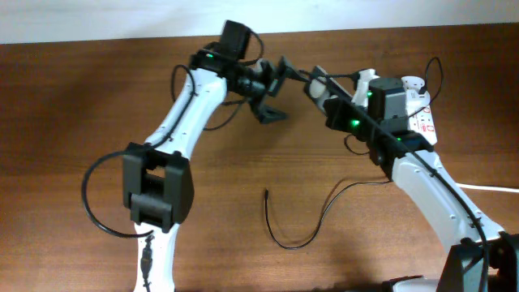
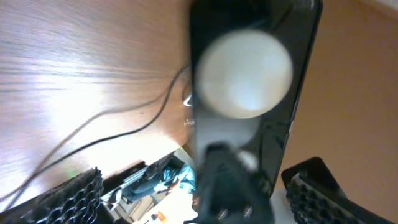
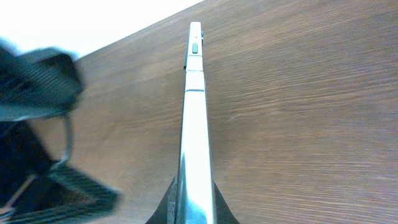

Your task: Plug charger to phone and switch on socket

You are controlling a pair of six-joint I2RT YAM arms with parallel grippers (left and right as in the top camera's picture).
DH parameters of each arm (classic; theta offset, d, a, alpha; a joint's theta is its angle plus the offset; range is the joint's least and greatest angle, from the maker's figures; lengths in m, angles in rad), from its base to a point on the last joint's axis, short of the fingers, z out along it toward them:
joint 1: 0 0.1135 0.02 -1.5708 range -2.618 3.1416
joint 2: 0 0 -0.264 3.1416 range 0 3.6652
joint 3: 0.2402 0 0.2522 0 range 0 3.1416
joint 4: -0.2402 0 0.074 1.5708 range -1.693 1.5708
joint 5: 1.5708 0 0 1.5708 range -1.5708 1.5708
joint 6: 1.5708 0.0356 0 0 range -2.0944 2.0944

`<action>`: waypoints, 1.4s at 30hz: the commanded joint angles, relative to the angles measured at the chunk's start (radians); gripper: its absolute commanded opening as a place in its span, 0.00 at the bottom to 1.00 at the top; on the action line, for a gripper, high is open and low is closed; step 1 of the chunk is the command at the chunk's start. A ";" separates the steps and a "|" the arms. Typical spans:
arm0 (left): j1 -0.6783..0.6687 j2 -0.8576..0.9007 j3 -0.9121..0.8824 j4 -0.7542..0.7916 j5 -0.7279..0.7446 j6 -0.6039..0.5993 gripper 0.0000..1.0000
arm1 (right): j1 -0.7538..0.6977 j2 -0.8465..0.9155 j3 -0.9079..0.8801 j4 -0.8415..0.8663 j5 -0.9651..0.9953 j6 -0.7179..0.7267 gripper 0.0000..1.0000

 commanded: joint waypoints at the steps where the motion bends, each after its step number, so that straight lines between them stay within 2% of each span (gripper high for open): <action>1: 0.110 -0.040 0.015 -0.082 -0.008 0.190 0.99 | -0.071 -0.001 0.017 -0.014 -0.067 -0.011 0.04; 4: 0.225 -0.040 0.015 -0.146 0.022 0.407 0.99 | -0.112 -0.001 0.017 0.002 -0.224 0.103 0.04; 5: 0.272 -0.040 0.015 -0.165 0.069 0.463 0.99 | -0.111 -0.001 0.017 0.039 -0.312 0.224 0.04; 6: 0.291 -0.040 0.015 -0.165 0.099 0.462 0.99 | -0.111 -0.001 0.017 0.055 -0.346 0.320 0.04; 8: 0.317 -0.040 0.015 -0.159 0.164 0.461 0.99 | -0.109 -0.001 0.017 0.096 -0.407 0.603 0.04; 9: 0.318 -0.040 0.015 -0.149 0.182 0.459 0.99 | -0.108 -0.001 0.017 0.121 -0.409 0.663 0.04; 11: 0.314 -0.040 0.015 -0.095 0.195 0.393 0.99 | -0.102 -0.001 0.017 0.198 -0.409 0.758 0.04; 14: 0.295 -0.040 0.015 0.085 0.194 0.252 0.99 | -0.070 -0.001 0.017 0.330 -0.388 0.890 0.04; 16: 0.274 -0.040 0.015 0.263 0.194 0.101 0.99 | -0.031 -0.001 0.017 0.343 -0.302 1.016 0.04; 21: 0.221 -0.040 0.015 0.556 0.151 -0.131 0.99 | 0.029 -0.001 0.017 0.444 -0.232 1.230 0.04; 23: 0.207 -0.040 0.015 0.584 0.129 -0.155 0.99 | 0.049 -0.001 0.017 0.510 -0.219 1.275 0.04; 28: 0.189 -0.040 0.015 0.728 0.081 -0.331 0.99 | 0.101 -0.001 0.017 0.596 -0.114 1.357 0.04; 36: 0.117 -0.040 0.015 0.727 0.080 -0.332 0.99 | 0.140 -0.001 0.017 0.615 -0.115 1.357 0.04; 42: 0.114 -0.040 0.015 0.727 0.086 -0.332 0.99 | 0.141 -0.001 0.017 0.615 -0.107 1.357 0.04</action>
